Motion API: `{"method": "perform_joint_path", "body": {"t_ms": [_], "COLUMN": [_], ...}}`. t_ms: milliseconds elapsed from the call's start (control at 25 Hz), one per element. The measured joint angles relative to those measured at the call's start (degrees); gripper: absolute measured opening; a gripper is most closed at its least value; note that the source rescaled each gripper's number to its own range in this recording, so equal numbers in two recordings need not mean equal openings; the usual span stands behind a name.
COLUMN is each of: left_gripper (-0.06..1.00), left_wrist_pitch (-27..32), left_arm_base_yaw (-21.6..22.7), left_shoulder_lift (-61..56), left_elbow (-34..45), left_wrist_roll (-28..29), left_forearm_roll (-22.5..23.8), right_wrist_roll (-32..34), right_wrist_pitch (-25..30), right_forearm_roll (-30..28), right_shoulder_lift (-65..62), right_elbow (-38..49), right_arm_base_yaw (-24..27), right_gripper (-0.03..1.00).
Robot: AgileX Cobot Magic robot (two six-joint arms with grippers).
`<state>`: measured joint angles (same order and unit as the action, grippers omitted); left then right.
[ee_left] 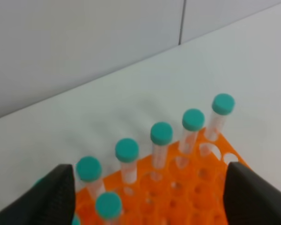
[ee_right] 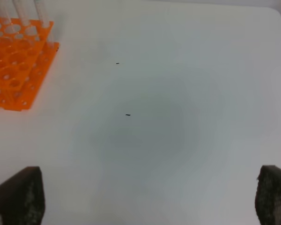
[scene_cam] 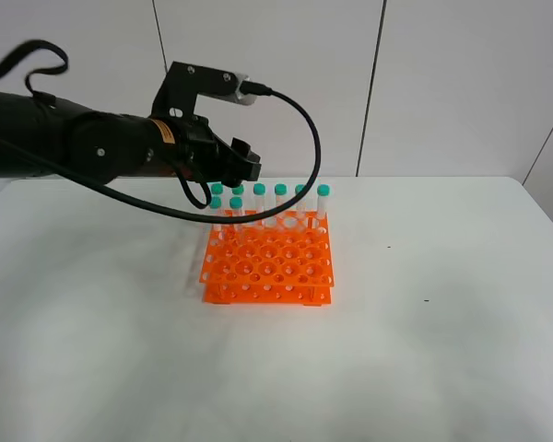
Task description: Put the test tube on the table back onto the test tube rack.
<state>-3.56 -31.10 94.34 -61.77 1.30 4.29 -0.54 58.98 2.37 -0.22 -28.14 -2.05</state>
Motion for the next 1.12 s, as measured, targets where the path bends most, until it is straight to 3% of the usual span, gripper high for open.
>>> {"method": "perform_joint_path", "body": {"t_ms": [400, 680, 1120], "left_gripper": [1.0, 1.0, 1.0], "left_wrist_pitch": [36.1, 46.3, 53.4], "left_arm_base_yaw": [-0.1, 1.3, 16.4], "left_shoulder_lift": [-7.0, -7.0, -4.4], "left_elbow": [0.0, 0.0, -1.7], "left_wrist_roll": [1.8, 1.7, 1.6], "left_forearm_roll": [-1.7, -3.4, -3.2], "right_wrist_roll": [0.0, 0.0, 0.0], "right_wrist_pitch": [0.0, 0.0, 0.0], "right_forearm_roll": [0.0, 0.0, 0.0], "right_shoulder_lift": [0.0, 0.0, 0.0], "right_elbow": [0.0, 0.0, 0.0], "right_arm_base_yaw": [0.0, 0.0, 0.0], "right_gripper": [1.0, 1.0, 1.0]}}
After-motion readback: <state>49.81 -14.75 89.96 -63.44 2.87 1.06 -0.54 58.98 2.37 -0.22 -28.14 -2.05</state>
